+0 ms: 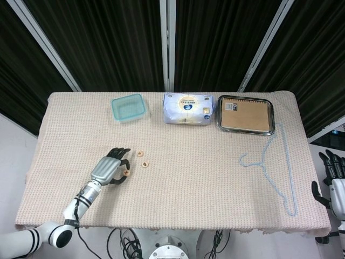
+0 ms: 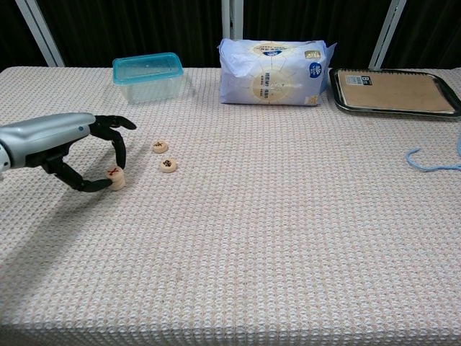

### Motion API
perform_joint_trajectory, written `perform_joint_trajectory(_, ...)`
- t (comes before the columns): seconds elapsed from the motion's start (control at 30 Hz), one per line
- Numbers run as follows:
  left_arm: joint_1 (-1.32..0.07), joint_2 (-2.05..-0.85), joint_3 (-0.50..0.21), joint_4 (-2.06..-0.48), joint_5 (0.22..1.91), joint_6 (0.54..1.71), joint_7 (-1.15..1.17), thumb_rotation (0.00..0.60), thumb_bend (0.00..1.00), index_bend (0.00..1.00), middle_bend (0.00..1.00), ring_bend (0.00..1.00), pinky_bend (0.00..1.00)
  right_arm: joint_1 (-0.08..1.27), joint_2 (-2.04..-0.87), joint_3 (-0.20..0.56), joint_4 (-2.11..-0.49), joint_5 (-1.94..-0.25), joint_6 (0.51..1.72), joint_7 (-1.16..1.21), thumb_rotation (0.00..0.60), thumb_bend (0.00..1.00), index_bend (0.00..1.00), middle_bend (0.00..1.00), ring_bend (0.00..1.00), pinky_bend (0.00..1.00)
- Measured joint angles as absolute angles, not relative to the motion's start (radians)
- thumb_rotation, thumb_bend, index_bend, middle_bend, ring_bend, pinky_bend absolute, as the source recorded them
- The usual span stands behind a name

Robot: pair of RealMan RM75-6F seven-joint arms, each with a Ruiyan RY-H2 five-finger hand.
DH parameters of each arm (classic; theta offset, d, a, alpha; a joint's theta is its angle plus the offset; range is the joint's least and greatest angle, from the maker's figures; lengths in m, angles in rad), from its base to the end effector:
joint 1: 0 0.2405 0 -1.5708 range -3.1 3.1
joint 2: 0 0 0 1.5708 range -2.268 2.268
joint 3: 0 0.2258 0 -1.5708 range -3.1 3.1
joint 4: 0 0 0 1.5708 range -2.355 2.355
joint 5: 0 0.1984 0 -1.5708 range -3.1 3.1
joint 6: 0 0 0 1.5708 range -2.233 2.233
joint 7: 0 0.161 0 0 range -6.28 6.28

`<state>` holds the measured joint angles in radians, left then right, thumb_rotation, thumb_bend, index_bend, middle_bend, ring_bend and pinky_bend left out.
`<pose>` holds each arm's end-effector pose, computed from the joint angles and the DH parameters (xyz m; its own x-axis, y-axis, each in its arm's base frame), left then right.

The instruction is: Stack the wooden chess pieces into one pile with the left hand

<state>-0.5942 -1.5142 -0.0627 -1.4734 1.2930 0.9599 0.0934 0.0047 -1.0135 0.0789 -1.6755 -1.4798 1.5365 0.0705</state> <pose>-0.1721 0.2906 -0.0200 0.3429 0.3988 0.8505 0.9167 -0.3396 -0.2104 -0.2861 -0.1772 0.1942 0.3694 0.0517 0.9278 -0.9279 0.0747 0.3652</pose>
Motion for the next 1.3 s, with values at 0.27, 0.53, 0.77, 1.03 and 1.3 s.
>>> perform_joint_trajectory(0.27, -0.591, -1.514, -0.062, -1.47, 1.292, 0.958, 0.085, 0.6, 0.33, 0.42, 0.05, 0.0, 0.0, 0.005, -1.013, 0.078, -1.673, -1.481, 1.535, 0.073, 0.6, 0.43, 0.0, 0.0, 0.0, 0.0)
perform_joint_trajectory(0.53, -0.59, -1.504, -0.062, -1.494, 1.305, 0.97, 0.085, 0.6, 0.33, 0.39, 0.05, 0.0, 0.0, 0.005, -1.013, 0.079, -1.674, -1.478, 1.535, 0.071, 0.6, 0.43, 0.0, 0.0, 0.0, 0.0)
perform_joint_trajectory(0.77, -0.606, -1.484, -0.083, -1.556, 1.301, 0.971, 0.123, 0.6, 0.32, 0.39, 0.05, 0.0, 0.0, 0.004, -1.011, 0.081, -1.674, -1.477, 1.537, 0.08, 0.6, 0.43, 0.0, 0.0, 0.0, 0.0)
perform_joint_trajectory(1.03, -0.667, -1.52, -0.124, -1.583, 1.244, 0.931, 0.228, 0.6, 0.32, 0.37, 0.05, 0.0, 0.0, 0.007, -1.01, 0.081, -1.671, -1.473, 1.528, 0.08, 0.6, 0.43, 0.0, 0.0, 0.0, 0.0)
perform_joint_trajectory(1.3, -0.747, -1.591, -0.178, -1.535, 1.075, 0.872, 0.338, 0.6, 0.32, 0.38, 0.05, 0.0, 0.0, 0.008, -1.007, 0.082, -1.669, -1.47, 1.526, 0.089, 0.6, 0.43, 0.0, 0.0, 0.0, 0.0)
